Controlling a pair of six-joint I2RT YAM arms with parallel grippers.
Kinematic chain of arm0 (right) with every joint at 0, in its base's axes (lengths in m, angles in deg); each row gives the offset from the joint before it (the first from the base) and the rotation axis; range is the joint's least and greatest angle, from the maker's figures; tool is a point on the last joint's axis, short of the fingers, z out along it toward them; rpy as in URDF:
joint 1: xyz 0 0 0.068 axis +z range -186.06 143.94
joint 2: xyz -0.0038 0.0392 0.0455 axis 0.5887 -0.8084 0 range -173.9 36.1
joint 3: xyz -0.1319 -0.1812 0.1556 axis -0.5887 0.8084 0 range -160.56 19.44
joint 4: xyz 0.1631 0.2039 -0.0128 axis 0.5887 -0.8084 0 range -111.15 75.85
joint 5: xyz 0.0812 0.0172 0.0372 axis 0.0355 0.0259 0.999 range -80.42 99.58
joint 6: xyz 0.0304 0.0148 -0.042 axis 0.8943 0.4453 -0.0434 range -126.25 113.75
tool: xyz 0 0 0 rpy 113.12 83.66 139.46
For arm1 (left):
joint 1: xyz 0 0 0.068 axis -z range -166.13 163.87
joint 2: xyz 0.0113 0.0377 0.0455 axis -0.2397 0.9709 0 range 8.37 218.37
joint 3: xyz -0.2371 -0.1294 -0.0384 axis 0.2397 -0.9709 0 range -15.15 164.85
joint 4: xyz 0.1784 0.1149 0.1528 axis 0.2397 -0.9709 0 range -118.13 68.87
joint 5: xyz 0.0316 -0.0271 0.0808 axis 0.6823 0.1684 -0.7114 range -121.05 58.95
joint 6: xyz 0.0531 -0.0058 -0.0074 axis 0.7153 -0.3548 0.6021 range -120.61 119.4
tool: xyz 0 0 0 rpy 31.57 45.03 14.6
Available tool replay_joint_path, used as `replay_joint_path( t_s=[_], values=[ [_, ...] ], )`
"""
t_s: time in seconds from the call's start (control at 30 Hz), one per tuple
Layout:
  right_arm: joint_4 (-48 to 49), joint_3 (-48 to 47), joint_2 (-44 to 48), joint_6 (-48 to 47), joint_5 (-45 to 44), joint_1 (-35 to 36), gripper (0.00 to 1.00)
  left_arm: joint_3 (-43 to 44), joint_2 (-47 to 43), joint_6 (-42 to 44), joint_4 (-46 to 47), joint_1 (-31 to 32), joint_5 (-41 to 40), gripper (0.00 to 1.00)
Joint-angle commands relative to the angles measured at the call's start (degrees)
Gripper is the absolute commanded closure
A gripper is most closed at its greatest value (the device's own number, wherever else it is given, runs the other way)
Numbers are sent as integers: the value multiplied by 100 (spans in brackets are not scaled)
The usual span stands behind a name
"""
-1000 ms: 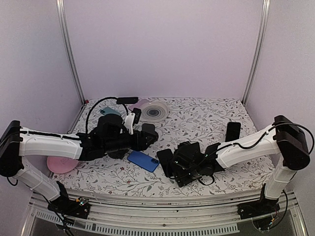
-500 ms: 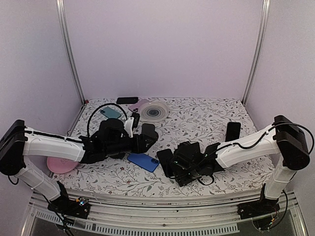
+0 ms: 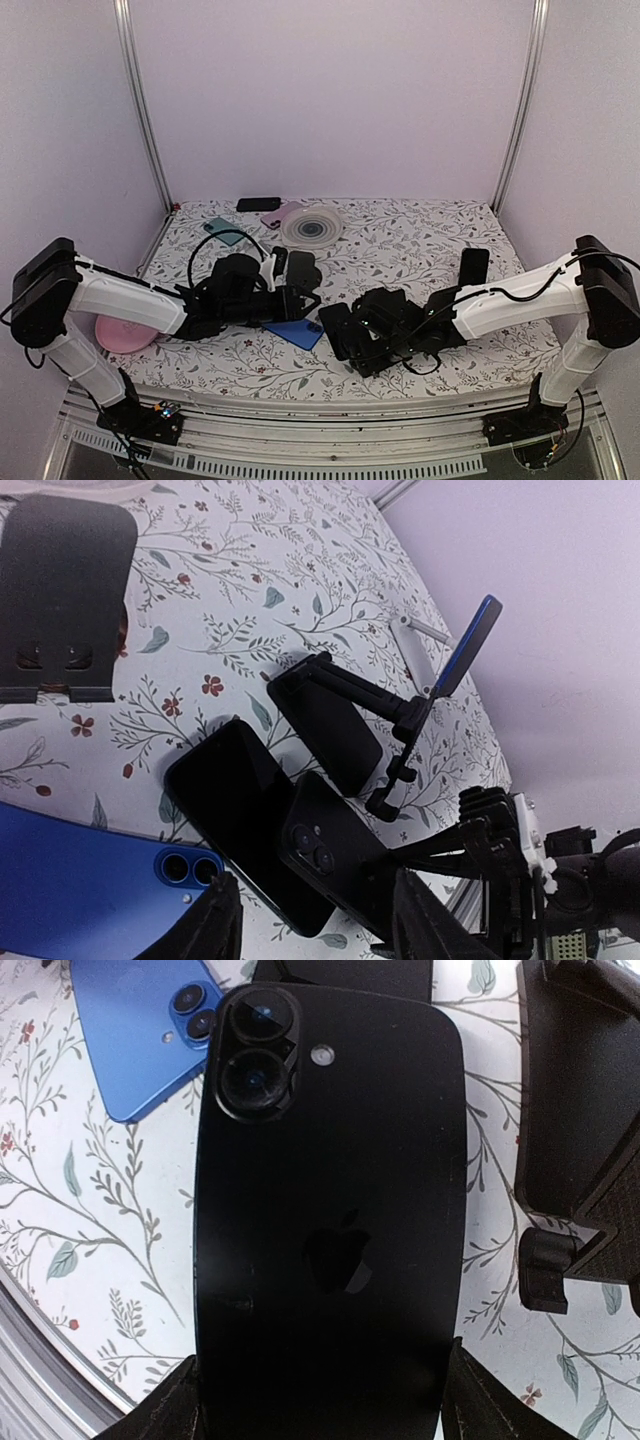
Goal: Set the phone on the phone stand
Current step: Pick up the phone at the center of the board, then pass from the right arm to the left
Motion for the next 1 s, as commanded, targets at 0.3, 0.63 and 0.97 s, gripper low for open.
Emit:
replay_joint_path(
  t_s=[0.3,0.63,0.97],
  values=[
    [692,89,423,63,150,38,47,72,592,-601,503,-44,333,47],
    [1007,68,489,-14,235,37,48,369,1058,-865,789,62,636,49],
    [1234,-131,325,-82,77,45,48,531,1351,-1280,1147,152,865,58]
  ],
)
